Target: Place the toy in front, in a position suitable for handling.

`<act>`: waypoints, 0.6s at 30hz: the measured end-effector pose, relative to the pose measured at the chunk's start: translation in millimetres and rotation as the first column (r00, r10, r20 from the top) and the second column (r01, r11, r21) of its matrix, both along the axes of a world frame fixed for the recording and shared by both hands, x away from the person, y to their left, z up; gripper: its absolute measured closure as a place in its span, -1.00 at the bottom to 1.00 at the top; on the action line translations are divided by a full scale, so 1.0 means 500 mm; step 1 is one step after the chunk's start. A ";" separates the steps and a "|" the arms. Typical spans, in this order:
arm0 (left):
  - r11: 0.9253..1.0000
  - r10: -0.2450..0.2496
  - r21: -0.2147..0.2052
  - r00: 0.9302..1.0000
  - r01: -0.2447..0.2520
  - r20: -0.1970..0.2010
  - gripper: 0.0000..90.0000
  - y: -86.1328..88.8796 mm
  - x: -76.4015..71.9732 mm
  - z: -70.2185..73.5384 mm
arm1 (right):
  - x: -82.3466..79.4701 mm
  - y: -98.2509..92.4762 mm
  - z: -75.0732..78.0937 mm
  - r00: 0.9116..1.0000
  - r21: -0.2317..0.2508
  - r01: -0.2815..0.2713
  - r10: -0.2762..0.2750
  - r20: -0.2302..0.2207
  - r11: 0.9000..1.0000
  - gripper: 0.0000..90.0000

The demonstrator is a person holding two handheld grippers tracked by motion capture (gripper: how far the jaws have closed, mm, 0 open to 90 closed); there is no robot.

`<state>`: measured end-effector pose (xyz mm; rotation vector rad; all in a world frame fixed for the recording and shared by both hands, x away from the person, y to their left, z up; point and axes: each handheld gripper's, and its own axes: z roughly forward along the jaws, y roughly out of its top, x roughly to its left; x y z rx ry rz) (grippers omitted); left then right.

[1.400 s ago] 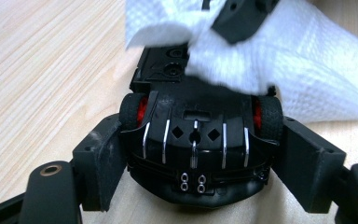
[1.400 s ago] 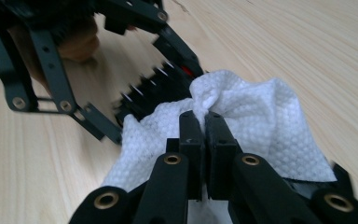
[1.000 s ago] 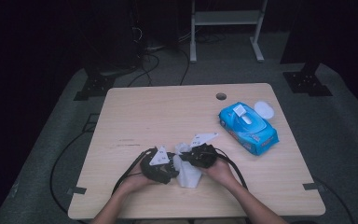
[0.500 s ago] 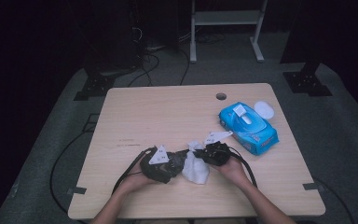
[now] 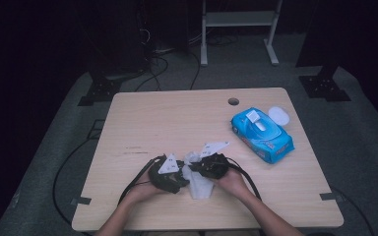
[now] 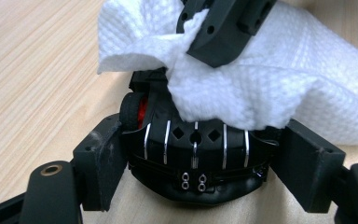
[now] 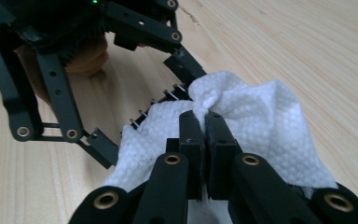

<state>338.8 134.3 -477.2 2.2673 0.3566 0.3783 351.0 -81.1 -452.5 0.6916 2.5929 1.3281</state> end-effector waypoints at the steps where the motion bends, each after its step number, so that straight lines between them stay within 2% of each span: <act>1: 1.000 0.000 -0.005 1.000 0.000 -0.006 -0.47 0.001 0.000 0.000 | 0.001 -0.004 0.001 1.000 -0.002 0.007 -0.007 0.004 1.000 0.93; 5: 1.000 -0.003 -0.005 1.000 0.003 -0.014 -0.47 0.003 0.003 0.000 | 0.009 -0.030 0.000 0.999 -0.021 0.051 -0.050 0.009 0.999 0.93; 10: 1.000 -0.004 -0.017 1.000 0.003 -0.012 -0.47 0.003 0.003 0.000 | 0.016 -0.064 -0.004 0.996 -0.012 0.086 -0.086 -0.011 0.996 0.93; 18: 1.000 -0.008 -0.020 1.000 0.008 -0.007 -0.47 0.003 0.003 -0.001 | 0.012 -0.065 -0.005 0.996 -0.017 0.087 -0.087 0.000 0.996 0.93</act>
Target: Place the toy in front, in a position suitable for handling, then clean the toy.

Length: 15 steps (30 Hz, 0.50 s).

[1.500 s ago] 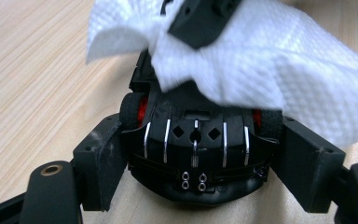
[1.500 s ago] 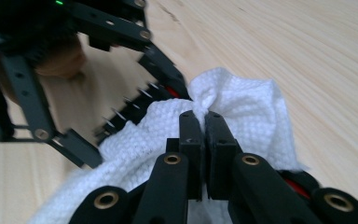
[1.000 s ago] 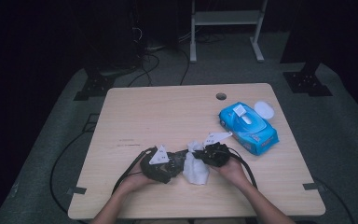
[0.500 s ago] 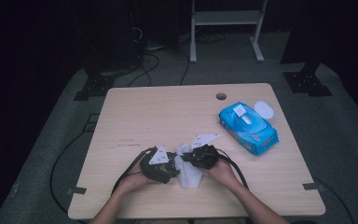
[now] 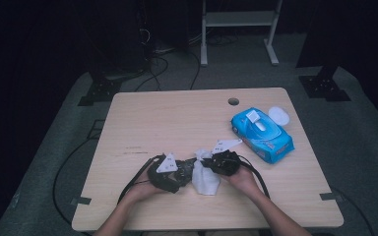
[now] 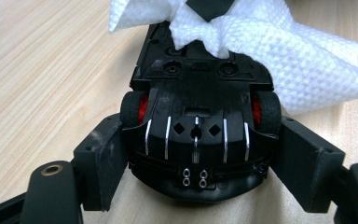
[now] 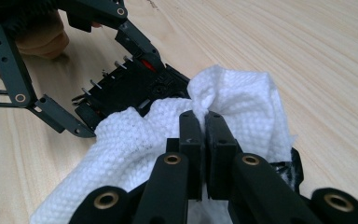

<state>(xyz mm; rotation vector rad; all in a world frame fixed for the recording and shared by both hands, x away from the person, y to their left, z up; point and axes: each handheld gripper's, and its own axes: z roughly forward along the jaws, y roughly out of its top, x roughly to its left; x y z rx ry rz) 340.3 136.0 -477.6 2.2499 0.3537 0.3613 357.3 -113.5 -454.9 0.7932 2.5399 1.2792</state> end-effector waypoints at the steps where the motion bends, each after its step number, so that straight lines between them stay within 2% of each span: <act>1: 1.000 0.001 0.000 1.000 -0.001 0.001 -0.47 0.000 0.000 0.000 | 0.000 -0.001 0.000 1.000 0.001 0.002 -0.002 0.000 1.000 0.93; 7: 1.000 0.000 0.006 1.000 0.000 0.004 -0.47 -0.001 -0.001 0.000 | -0.004 -0.002 -0.001 1.000 -0.003 0.004 -0.004 0.008 1.000 0.93; 12: 1.000 -0.004 0.011 1.000 0.004 -0.003 -0.47 0.001 0.001 0.000 | -0.011 0.022 0.002 0.998 0.026 -0.056 0.056 -0.009 0.998 0.93; 15: 1.000 0.001 0.022 1.000 -0.001 -0.015 -0.47 0.003 0.003 -0.003 | -0.014 0.032 0.001 0.997 0.021 -0.075 0.075 -0.005 0.997 0.93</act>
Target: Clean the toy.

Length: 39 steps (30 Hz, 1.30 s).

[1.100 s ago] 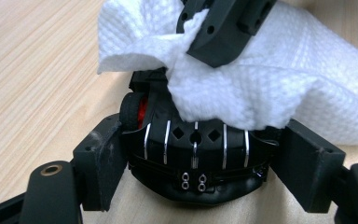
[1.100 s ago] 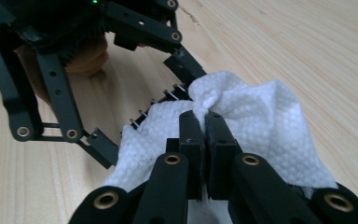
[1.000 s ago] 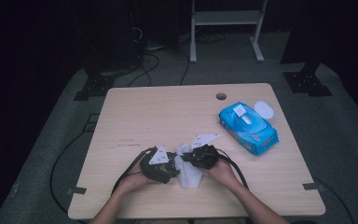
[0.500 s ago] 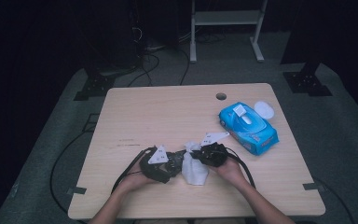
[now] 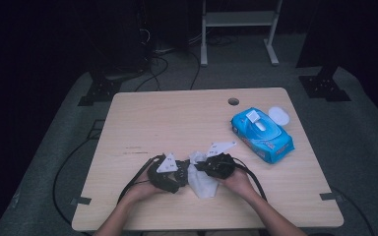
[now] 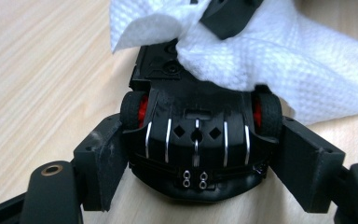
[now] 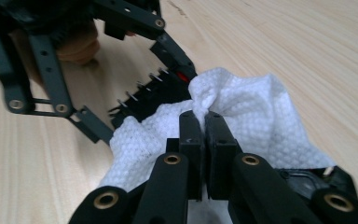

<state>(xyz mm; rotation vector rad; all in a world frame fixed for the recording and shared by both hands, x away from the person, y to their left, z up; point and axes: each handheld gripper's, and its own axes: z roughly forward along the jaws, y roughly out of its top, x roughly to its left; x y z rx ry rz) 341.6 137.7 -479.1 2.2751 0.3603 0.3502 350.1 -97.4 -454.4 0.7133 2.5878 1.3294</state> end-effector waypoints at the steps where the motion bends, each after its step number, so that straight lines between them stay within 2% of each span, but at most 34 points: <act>1: 1.000 -0.002 -0.007 1.000 0.002 -0.001 -0.47 0.001 0.000 0.001 | -0.001 0.000 -0.001 1.000 0.002 -0.004 0.004 0.000 1.000 0.93; 4: 0.999 0.001 -0.040 1.000 -0.002 -0.027 -0.47 0.006 0.003 0.005 | -0.006 -0.004 -0.003 1.000 0.006 -0.003 0.003 0.007 1.000 0.93; 7: 0.999 0.011 -0.040 0.999 -0.013 -0.051 -0.52 0.010 0.007 0.006 | -0.012 -0.006 -0.006 1.000 0.013 -0.003 0.003 0.011 1.000 0.93; 9: 0.998 0.017 -0.062 0.997 -0.022 -0.077 -0.57 0.011 0.008 0.006 | -0.014 -0.009 -0.008 1.000 0.014 -0.007 0.007 0.013 1.000 0.93; 11: 0.998 0.018 -0.065 0.996 -0.024 -0.092 -0.59 0.013 0.011 0.006 | -0.018 -0.012 -0.011 1.000 0.015 -0.008 0.008 0.018 1.000 0.93; 13: 0.996 0.027 -0.083 0.992 -0.037 -0.124 -0.61 0.013 0.013 0.003 | -0.021 -0.013 -0.011 0.999 0.010 -0.018 0.018 0.027 1.000 0.93; 16: 0.995 0.025 -0.094 0.989 -0.039 -0.145 -0.62 0.014 0.017 0.002 | -0.021 -0.015 -0.012 0.999 0.006 -0.026 0.026 0.027 1.000 0.93; 20: 0.990 0.024 -0.134 0.979 -0.052 -0.203 -0.65 0.018 0.025 0.003 | -0.022 -0.018 -0.013 0.999 0.011 -0.032 0.032 0.025 0.999 0.93; 23: 0.986 0.022 -0.155 0.967 -0.063 -0.253 -0.66 0.021 0.033 0.004 | -0.023 -0.020 -0.015 0.999 0.015 -0.036 0.036 0.026 0.999 0.93; 25: 0.986 0.021 -0.156 0.963 -0.065 -0.270 -0.66 0.021 0.036 0.003 | -0.024 -0.021 -0.015 0.999 0.014 -0.039 0.038 0.026 0.999 0.93; 31: 0.983 0.024 -0.163 0.939 -0.085 -0.342 -0.65 0.020 0.045 -0.002 | -0.025 -0.021 -0.015 0.998 0.009 -0.046 0.045 0.032 0.999 0.93; 35: 0.985 0.026 -0.156 0.946 -0.080 -0.324 -0.64 0.018 0.043 -0.002 | -0.027 -0.020 -0.015 0.998 0.009 -0.043 0.043 0.039 0.999 0.93; 39: 0.988 0.035 -0.136 0.957 -0.077 -0.287 -0.63 0.013 0.037 -0.002 | -0.028 -0.020 -0.016 0.998 0.010 -0.041 0.041 0.044 0.999 0.93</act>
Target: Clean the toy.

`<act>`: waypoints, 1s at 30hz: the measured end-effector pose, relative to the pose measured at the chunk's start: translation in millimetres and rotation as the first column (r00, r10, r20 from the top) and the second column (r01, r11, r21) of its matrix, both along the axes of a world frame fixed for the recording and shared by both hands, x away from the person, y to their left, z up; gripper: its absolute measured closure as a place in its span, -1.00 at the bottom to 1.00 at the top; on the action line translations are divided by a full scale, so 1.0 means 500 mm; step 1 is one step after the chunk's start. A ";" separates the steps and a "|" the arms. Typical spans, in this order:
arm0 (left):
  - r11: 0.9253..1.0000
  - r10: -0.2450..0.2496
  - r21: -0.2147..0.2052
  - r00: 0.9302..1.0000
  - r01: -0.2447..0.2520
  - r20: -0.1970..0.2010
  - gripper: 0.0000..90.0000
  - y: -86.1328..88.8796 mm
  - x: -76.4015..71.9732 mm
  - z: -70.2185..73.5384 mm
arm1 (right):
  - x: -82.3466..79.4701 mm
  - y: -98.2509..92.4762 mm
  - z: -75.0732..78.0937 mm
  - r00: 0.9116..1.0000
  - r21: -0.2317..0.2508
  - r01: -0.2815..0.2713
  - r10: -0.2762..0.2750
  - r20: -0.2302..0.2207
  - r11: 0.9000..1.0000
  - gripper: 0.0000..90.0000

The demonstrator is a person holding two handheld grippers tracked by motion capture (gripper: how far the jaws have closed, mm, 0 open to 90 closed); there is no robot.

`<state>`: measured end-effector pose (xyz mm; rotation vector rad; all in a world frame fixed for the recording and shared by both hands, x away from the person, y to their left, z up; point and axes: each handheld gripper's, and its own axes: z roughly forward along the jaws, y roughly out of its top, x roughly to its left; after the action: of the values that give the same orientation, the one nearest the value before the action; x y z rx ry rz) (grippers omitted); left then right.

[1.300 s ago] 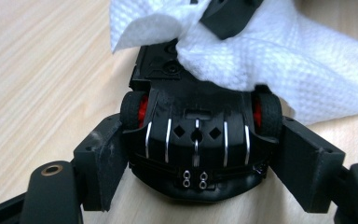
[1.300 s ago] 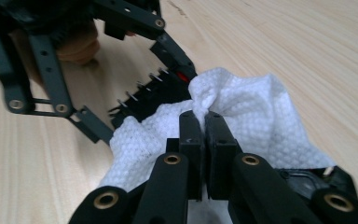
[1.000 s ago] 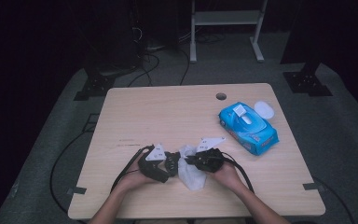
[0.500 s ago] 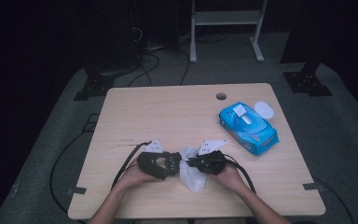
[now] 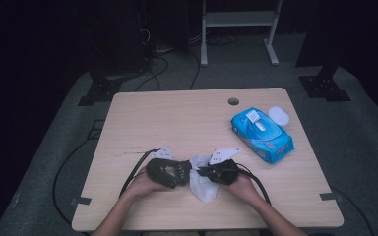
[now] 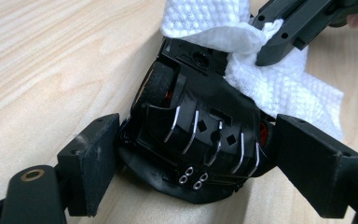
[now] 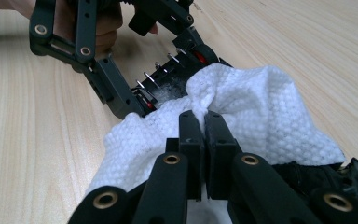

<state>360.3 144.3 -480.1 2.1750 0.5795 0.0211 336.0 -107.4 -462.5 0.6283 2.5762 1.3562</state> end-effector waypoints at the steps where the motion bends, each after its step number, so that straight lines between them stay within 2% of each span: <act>1: 1.000 0.001 0.007 1.000 -0.001 0.010 -0.63 -0.001 -0.002 0.000 | 0.000 0.000 0.000 1.000 0.000 0.000 0.000 0.001 1.000 0.93; 3: 1.000 -0.007 0.023 0.999 0.006 0.047 -0.63 -0.003 -0.005 0.002 | 0.000 0.000 0.000 1.000 0.000 -0.001 0.001 -0.001 1.000 0.93; 9: 0.999 -0.013 0.035 0.997 0.010 0.081 -0.63 -0.006 -0.010 0.004 | 0.003 -0.005 0.002 1.000 0.002 -0.006 0.006 -0.023 1.000 0.93; 12: 0.999 -0.022 0.049 0.993 0.017 0.112 -0.63 -0.007 -0.013 0.006 | 0.008 -0.012 0.009 1.000 -0.025 0.016 -0.016 0.002 1.000 0.92; 15: 0.998 -0.032 0.064 0.990 0.023 0.139 -0.62 -0.009 -0.017 0.008 | 0.016 -0.026 0.013 0.999 -0.029 0.041 -0.041 0.003 0.999 0.92; 21: 0.995 -0.051 0.096 0.977 0.031 0.209 -0.62 -0.014 -0.024 0.011 | 0.029 -0.046 0.019 0.997 -0.019 0.073 -0.073 -0.008 0.997 0.92; 23: 0.994 -0.055 0.105 0.968 0.030 0.244 -0.62 -0.017 -0.030 0.012 | 0.028 -0.043 0.021 0.998 -0.020 0.063 -0.064 -0.012 0.998 0.91; 26: 0.994 -0.057 0.109 0.965 0.030 0.255 -0.62 -0.018 -0.032 0.013 | 0.025 -0.036 0.019 0.999 -0.013 0.031 -0.031 -0.024 0.999 0.92; 30: 0.993 -0.065 0.117 0.957 0.033 0.283 -0.63 -0.018 -0.035 0.012 | 0.021 -0.035 0.016 0.999 -0.017 0.011 -0.012 -0.031 1.000 0.92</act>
<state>342.5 135.1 -473.9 2.2390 0.3652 0.3444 346.3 -124.9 -454.5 0.6655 2.6007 1.3301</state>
